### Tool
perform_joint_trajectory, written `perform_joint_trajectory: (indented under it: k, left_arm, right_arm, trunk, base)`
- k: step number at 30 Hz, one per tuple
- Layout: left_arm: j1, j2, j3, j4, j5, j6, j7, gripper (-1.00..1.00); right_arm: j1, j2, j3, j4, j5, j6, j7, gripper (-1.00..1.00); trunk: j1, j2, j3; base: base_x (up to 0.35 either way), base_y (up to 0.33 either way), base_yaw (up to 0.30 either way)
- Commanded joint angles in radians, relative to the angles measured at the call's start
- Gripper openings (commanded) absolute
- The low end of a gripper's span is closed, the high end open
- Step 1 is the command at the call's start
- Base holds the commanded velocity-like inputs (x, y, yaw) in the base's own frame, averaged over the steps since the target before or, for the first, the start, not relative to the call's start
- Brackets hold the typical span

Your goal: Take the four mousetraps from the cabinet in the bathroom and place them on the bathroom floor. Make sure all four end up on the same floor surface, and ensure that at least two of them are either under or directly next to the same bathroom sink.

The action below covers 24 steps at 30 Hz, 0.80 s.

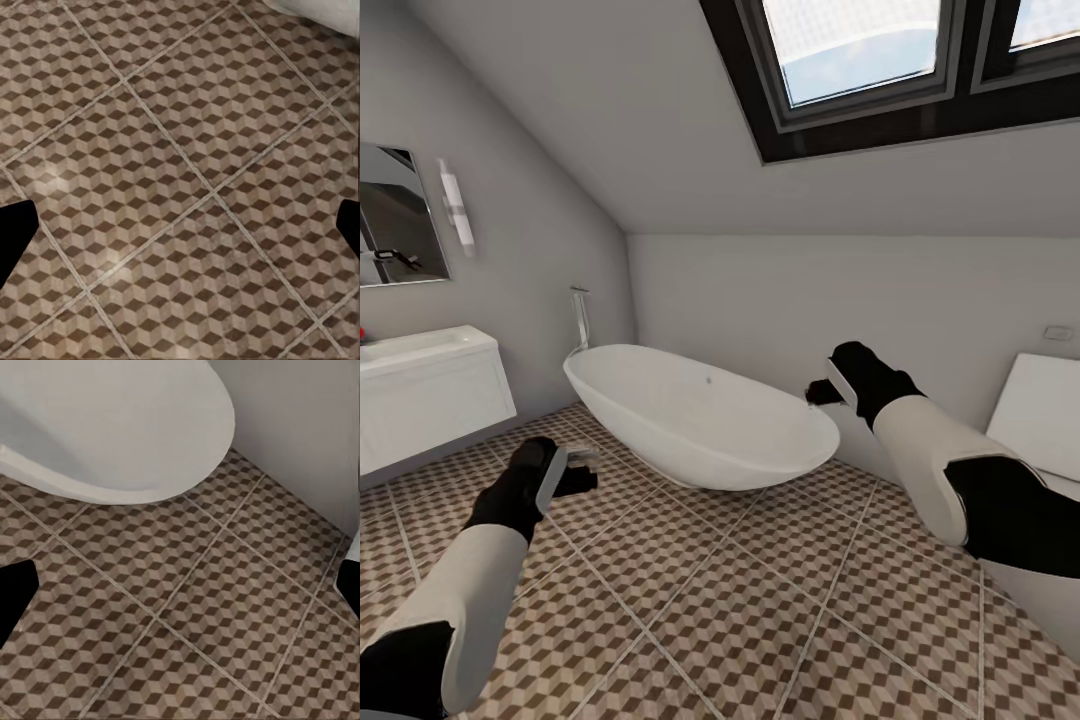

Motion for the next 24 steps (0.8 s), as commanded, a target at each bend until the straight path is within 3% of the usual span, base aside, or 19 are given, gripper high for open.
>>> perform_joint_trajectory:
  k: [1,3,9,11,14,15,16,19,24]
  left_arm:
    - [0.001,0.000,0.001,-0.006,0.003,-0.005,0.003,1.00]
    - [0.006,-0.001,0.001,-0.010,0.003,-0.031,0.003,1.00]
    - [0.038,-0.001,0.000,0.082,0.002,-0.217,0.001,1.00]
    - [0.051,-0.001,-0.001,0.187,0.001,-0.374,0.001,1.00]
    - [0.057,-0.001,-0.001,0.292,-0.001,-0.505,0.001,1.00]
    - [0.060,-0.001,-0.001,0.366,-0.002,-0.599,0.002,1.00]
    - [0.062,-0.001,-0.001,0.518,-0.005,-0.800,0.002,1.00]
    - [0.064,-0.005,-0.003,0.656,-0.007,-0.967,0.001,1.00]
    - [0.066,-0.024,-0.011,0.764,-0.010,-1.076,-0.006,1.00]
  right_arm:
    - [0.001,0.000,0.004,0.004,0.001,-0.025,-0.001,1.00]
    - [0.004,0.001,0.004,0.022,0.001,-0.083,-0.001,1.00]
    - [0.025,0.010,0.005,0.161,0.001,-0.309,0.001,1.00]
    - [0.037,0.024,0.005,0.238,0.001,-0.470,0.001,1.00]
    - [0.065,0.038,0.005,0.265,0.001,-0.578,0.001,1.00]
    - [0.096,0.046,0.005,0.275,0.002,-0.637,0.001,1.00]
    - [0.166,0.058,0.005,0.285,0.002,-0.735,0.001,1.00]
    - [0.219,0.072,0.005,0.289,0.002,-0.829,0.002,1.00]
    - [0.316,0.095,0.005,0.292,0.003,-0.976,0.002,1.00]
  trunk:
    - [0.000,-0.001,-0.001]
    - [0.000,-0.001,-0.001]
    - [0.000,-0.001,-0.001]
    - [0.000,-0.001,-0.001]
    - [0.000,-0.001,-0.001]
    - [0.000,-0.001,-0.001]
    - [0.000,-0.001,-0.001]
    - [0.000,-0.001,-0.001]
    - [0.000,-0.001,-0.001]
  base:
    - [0.000,0.000,0.000]
    - [0.000,0.000,0.000]
    - [0.000,0.000,0.000]
    - [0.000,0.000,0.000]
    - [0.000,0.000,0.000]
    - [0.000,0.000,0.000]
    - [0.000,0.000,0.000]
    - [0.000,0.000,0.000]
    - [0.000,0.000,0.000]
